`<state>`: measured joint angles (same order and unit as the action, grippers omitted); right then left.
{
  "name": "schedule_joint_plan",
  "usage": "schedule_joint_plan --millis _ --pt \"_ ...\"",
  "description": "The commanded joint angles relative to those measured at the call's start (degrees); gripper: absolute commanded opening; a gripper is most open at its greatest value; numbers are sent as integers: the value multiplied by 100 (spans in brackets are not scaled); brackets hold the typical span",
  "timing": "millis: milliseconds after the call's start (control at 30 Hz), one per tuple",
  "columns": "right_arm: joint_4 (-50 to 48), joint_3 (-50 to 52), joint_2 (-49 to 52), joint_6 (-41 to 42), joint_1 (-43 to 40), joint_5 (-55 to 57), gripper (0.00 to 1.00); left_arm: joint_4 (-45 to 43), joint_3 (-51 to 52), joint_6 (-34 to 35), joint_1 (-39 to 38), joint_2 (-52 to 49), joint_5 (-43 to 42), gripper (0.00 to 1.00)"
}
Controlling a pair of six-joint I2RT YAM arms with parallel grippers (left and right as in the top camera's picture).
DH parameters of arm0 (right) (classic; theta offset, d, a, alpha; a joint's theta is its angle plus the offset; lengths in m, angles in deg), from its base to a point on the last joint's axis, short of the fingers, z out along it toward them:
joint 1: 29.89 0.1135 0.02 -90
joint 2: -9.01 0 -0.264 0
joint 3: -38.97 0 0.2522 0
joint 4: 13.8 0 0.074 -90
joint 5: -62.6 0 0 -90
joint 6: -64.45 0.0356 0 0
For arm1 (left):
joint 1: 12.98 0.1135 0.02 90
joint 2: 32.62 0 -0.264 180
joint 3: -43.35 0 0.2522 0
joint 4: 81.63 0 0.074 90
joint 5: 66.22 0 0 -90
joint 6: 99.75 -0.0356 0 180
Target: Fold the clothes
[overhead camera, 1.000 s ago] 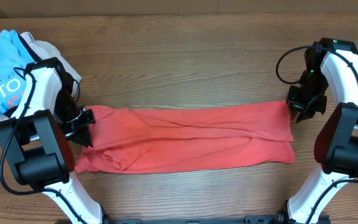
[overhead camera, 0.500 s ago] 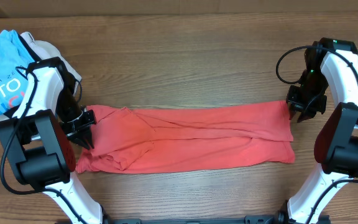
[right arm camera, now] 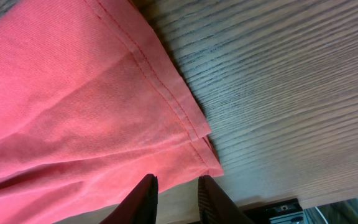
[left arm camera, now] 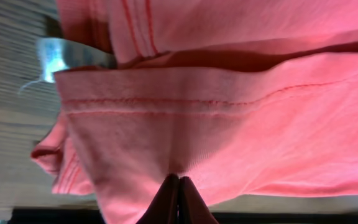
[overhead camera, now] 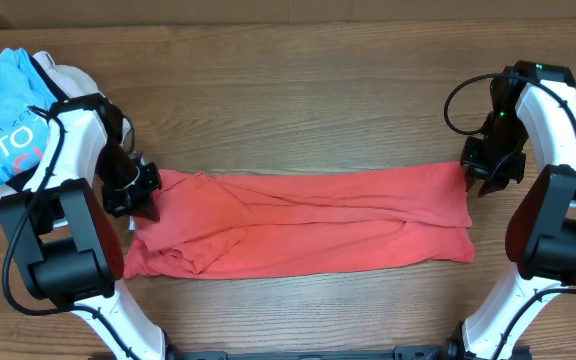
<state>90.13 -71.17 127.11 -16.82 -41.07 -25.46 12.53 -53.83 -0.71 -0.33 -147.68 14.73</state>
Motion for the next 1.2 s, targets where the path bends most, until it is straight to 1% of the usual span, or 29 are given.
schedule_joint_plan --millis 0,67,133,233,333,400,467,533,600,700,800,833,867,933,1000,1167 --pt "-2 -39 -249 -15 -15 57 25 -199 350 -17 -46 192 -85 4" --pt "-2 -39 -249 -15 -15 57 25 -503 649 74 -39 192 33 4" --pt "0 -39 -249 -15 -15 57 25 -872 997 334 -37 192 345 6" --pt "0 -39 -249 -15 -15 57 25 -1263 1401 476 -20 192 564 9" --pt "44 -39 -249 -7 -15 13 26 -1436 1635 520 -20 192 564 10" --pt "46 -39 -249 -22 -48 -343 26 -1451 1644 518 -20 192 566 9" --pt "11 -39 -249 -308 -149 -859 33 -1449 1580 516 -20 192 564 8" --pt "-33 -39 -249 -498 -302 -1215 37 -1469 1475 520 -20 192 564 8" --pt "-26 -37 -249 -562 -514 -1311 40 -1499 1320 538 -20 192 562 9" --pt "39 -35 -249 -756 -800 -1364 54 -1650 1067 535 -20 192 562 9" --pt "125 -20 -249 -815 -955 -1412 59 -1996 870 538 -20 192 614 11" --pt "122 11 -249 -822 -981 -1447 64 -2146 831 538 -20 192 645 11" --pt "118 52 -249 -890 -986 -1486 67 -2284 813 577 -20 192 669 12" --pt "50 197 -249 -922 -984 -1534 70 -2444 813 691 -20 192 664 13" --pt "-55 400 -249 -925 -981 -1532 73 -2385 813 730 -22 192 533 13" --pt "-514 1060 -249 -935 -979 -1530 73 -1899 813 723 -46 192 409 13"
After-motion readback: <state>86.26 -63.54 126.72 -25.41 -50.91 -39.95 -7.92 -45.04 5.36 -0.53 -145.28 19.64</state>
